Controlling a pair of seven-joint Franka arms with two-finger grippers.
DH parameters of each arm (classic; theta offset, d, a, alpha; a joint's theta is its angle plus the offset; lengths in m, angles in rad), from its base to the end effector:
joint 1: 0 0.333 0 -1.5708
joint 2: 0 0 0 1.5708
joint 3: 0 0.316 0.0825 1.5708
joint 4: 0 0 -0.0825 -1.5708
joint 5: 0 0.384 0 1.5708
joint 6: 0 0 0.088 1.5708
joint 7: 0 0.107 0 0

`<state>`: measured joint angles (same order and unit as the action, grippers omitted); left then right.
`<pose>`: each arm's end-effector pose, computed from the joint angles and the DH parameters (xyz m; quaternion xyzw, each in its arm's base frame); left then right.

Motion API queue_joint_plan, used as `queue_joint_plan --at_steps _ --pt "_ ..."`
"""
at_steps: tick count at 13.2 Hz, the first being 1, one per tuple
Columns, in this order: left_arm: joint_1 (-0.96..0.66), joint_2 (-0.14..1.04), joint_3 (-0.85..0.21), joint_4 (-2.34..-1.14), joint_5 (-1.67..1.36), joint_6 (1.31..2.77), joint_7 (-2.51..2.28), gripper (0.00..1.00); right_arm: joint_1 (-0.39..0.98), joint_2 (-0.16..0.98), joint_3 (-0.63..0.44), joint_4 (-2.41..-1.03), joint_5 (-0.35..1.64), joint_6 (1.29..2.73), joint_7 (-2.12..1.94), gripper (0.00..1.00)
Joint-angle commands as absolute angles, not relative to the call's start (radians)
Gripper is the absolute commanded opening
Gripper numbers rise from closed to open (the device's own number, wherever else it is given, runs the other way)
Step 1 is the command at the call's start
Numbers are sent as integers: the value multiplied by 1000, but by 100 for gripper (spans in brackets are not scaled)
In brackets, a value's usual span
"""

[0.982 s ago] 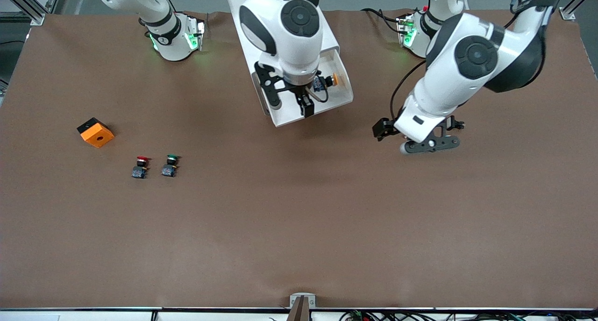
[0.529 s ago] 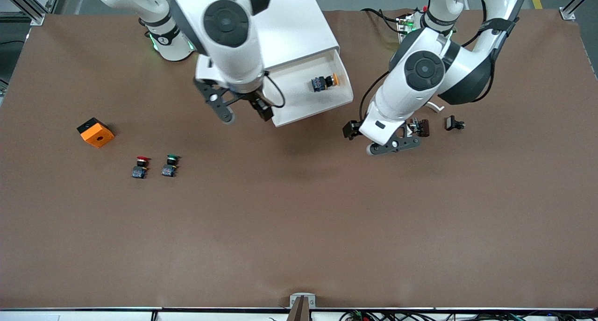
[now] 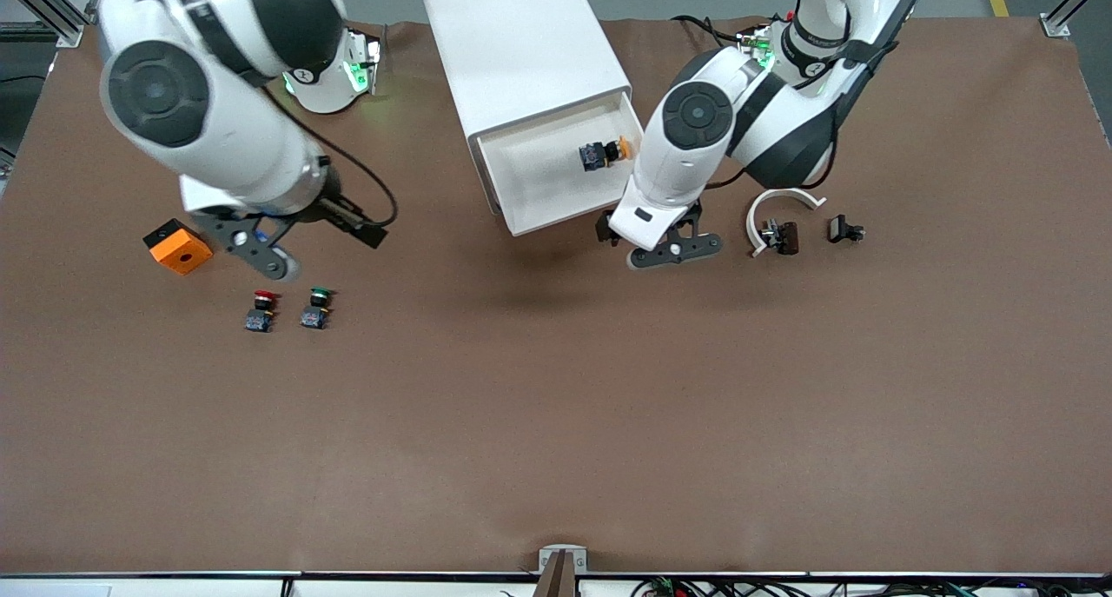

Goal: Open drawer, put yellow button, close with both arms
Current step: 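Push the drawer front inward with the left gripper while the right gripper retracts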

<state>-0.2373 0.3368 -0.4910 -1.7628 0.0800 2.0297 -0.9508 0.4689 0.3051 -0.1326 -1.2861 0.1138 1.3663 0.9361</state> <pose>0.4920 -0.4003 0.3910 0.9936 0.1033 -0.0414 0.0179 0.5768 0.2300 0.5620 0.9506 -0.2876 -0.1110 0.0365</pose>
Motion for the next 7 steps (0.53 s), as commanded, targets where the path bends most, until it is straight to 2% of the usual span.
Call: queue_joint_plan --at_steps 1,7 --pt "-265 371 -494 -1733 106 2058 -1005 100 375 272 -118 -1298 114 1338 783 100" --pt "-340 402 -494 -1709 107 2059 -1095 100 203 258 -118 -1298 69 1312 412 100"
